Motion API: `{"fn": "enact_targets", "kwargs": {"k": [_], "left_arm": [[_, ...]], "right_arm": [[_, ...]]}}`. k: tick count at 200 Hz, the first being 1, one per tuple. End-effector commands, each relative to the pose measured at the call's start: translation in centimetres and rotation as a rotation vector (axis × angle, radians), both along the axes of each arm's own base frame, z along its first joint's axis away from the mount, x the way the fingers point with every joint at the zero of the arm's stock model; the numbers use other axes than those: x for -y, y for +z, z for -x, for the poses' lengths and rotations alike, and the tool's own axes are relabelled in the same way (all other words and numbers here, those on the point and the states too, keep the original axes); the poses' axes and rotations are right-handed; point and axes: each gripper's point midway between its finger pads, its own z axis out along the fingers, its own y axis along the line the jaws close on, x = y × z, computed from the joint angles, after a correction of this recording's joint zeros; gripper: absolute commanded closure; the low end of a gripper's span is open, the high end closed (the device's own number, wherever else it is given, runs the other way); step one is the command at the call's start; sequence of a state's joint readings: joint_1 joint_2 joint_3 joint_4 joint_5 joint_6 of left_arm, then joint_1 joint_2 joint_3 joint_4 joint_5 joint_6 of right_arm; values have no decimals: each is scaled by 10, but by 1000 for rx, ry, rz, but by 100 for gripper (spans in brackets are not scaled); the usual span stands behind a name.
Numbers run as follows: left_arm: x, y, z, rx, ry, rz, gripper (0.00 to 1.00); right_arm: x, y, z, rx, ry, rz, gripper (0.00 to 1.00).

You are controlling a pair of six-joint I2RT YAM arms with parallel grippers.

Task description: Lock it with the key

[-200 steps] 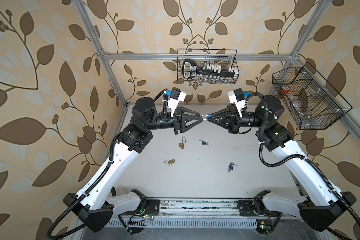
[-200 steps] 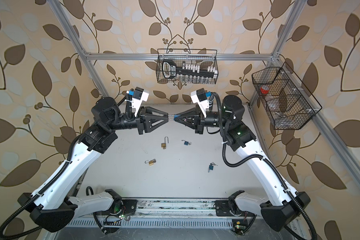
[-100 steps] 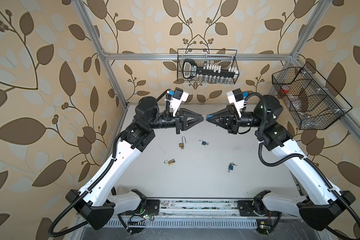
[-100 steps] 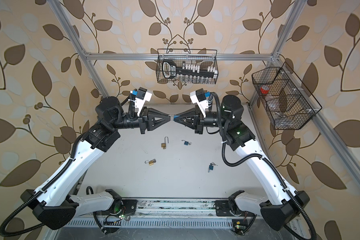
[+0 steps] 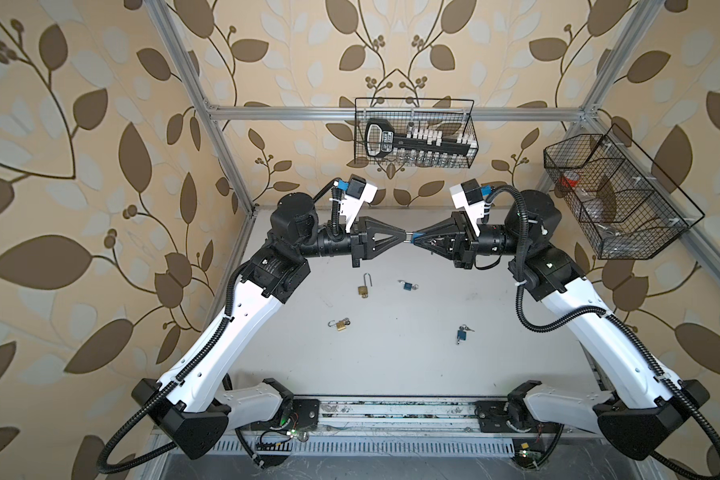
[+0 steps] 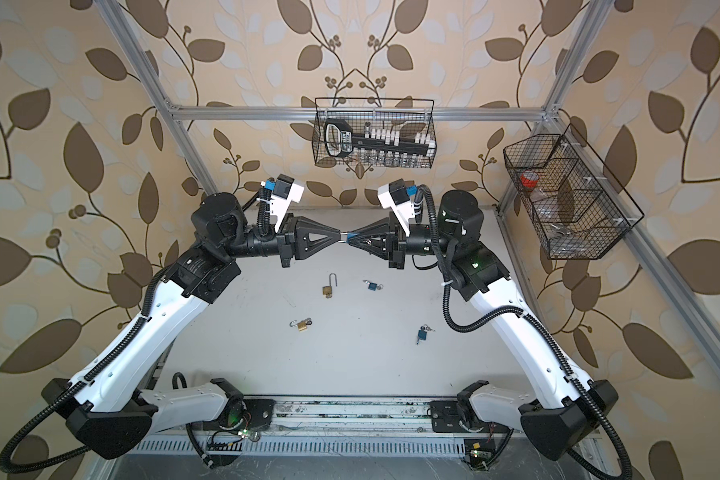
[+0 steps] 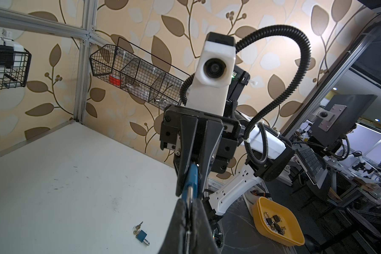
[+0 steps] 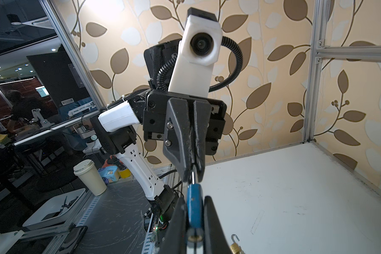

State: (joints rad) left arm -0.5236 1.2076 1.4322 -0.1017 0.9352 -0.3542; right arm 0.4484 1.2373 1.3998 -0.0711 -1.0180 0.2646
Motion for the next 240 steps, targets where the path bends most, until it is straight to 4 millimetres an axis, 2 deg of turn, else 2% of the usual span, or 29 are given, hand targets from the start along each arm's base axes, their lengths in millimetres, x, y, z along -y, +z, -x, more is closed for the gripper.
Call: {"fn": "enact_targets", "kwargs": {"k": [1,26,69,96,115,148,188,223,240], "left_arm": [[0,20,15,76,-47,39,94],[-1,19,15,77,-40,35,100],[2,15,17,87,-44,16,100],[20,6,25,97,-94,-25,100],[31,1,28,89,-127,-35,100],[27,-5,28,95,-95,-45,100],[13,-3,27,129,-2,-64,100],[14,-4,27,119,-14,-61,100],[14,-4,27,117,-15,-60,100]], "right_arm": [[2,1,-1,19,-24,-6,100],[2,1,0,17,-16,-10,100],[-4,5,4,-22,37,-35,100],[-30,-4,11,-26,67,-1,100],[-35,-2,12,-26,66,-21,100],[-26,6,6,3,7,-43,100],[2,19,3,25,-38,-118,100],[5,27,9,10,-6,-159,100],[10,31,5,2,-52,-198,100]]}}
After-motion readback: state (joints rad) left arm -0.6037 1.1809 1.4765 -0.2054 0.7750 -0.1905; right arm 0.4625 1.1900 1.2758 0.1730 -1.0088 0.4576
